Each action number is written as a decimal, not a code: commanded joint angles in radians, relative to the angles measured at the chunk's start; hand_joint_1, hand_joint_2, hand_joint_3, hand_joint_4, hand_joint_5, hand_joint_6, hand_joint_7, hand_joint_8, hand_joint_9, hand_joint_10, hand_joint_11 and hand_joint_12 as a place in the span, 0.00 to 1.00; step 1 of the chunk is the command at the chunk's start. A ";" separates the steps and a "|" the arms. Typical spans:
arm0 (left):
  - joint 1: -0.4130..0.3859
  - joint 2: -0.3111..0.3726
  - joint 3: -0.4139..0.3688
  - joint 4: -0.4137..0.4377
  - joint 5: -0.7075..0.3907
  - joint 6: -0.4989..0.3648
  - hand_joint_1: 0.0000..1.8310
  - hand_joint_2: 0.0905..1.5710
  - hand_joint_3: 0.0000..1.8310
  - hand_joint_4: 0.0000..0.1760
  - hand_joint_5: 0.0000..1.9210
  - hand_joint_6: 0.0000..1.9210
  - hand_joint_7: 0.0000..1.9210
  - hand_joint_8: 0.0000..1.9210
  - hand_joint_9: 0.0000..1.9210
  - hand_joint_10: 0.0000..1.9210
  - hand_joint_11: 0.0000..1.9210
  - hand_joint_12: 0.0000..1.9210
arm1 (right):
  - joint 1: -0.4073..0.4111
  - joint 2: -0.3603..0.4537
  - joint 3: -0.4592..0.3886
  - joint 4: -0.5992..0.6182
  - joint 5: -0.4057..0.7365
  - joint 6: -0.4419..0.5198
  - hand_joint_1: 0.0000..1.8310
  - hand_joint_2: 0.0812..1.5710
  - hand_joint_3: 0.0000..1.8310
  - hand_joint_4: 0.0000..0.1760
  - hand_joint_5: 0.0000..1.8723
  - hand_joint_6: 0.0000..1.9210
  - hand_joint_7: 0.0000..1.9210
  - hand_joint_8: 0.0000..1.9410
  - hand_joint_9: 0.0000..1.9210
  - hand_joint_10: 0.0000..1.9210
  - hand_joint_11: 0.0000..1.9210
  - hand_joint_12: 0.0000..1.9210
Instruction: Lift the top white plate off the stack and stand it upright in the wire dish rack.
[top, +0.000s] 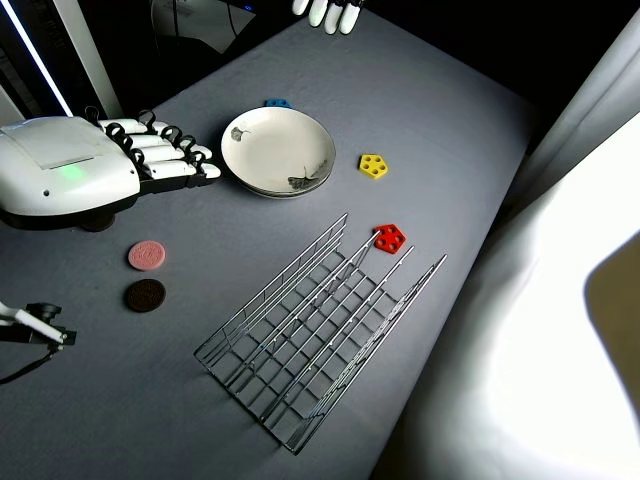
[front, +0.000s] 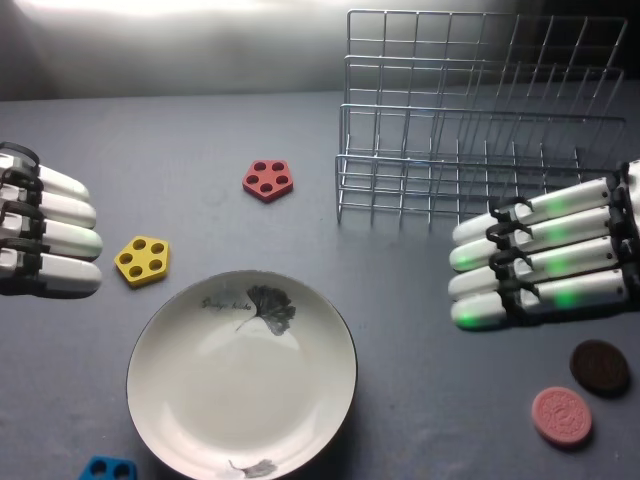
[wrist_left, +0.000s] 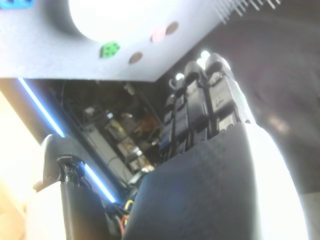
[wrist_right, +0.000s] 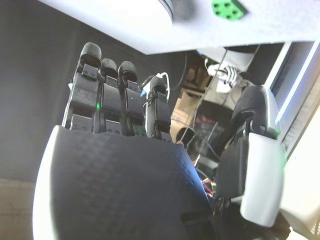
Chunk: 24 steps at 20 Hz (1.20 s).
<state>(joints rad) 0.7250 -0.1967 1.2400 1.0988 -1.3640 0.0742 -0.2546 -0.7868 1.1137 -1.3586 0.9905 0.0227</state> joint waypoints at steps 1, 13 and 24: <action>-0.019 0.010 -0.001 -0.082 -0.073 -0.002 0.09 0.58 0.00 0.00 0.04 0.00 0.05 0.00 0.04 0.00 0.00 0.13 | 0.005 0.008 -0.002 0.084 0.020 0.001 0.01 0.62 0.01 0.00 0.00 0.00 0.00 0.00 0.00 0.00 0.00 0.00; -0.018 0.012 0.003 -0.090 -0.057 -0.009 0.10 0.58 0.00 0.00 0.04 0.00 0.05 0.00 0.04 0.00 0.01 0.10 | -0.039 -0.023 0.005 0.101 -0.033 -0.003 0.01 0.63 0.00 0.00 0.01 0.00 0.00 0.00 0.00 0.00 0.02 0.01; -0.014 -0.003 0.000 -0.060 -0.027 -0.008 0.08 0.58 0.00 0.00 0.03 0.00 0.04 0.00 0.03 0.00 0.01 0.11 | -0.034 -0.077 0.029 0.090 -0.048 -0.005 0.03 0.63 0.00 0.00 0.00 0.00 0.00 0.00 0.00 0.00 0.01 0.00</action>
<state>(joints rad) 0.7269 -0.2005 1.2442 1.1107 -1.3251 0.0643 -0.2981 -0.8730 1.1416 -1.3369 0.8871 0.0185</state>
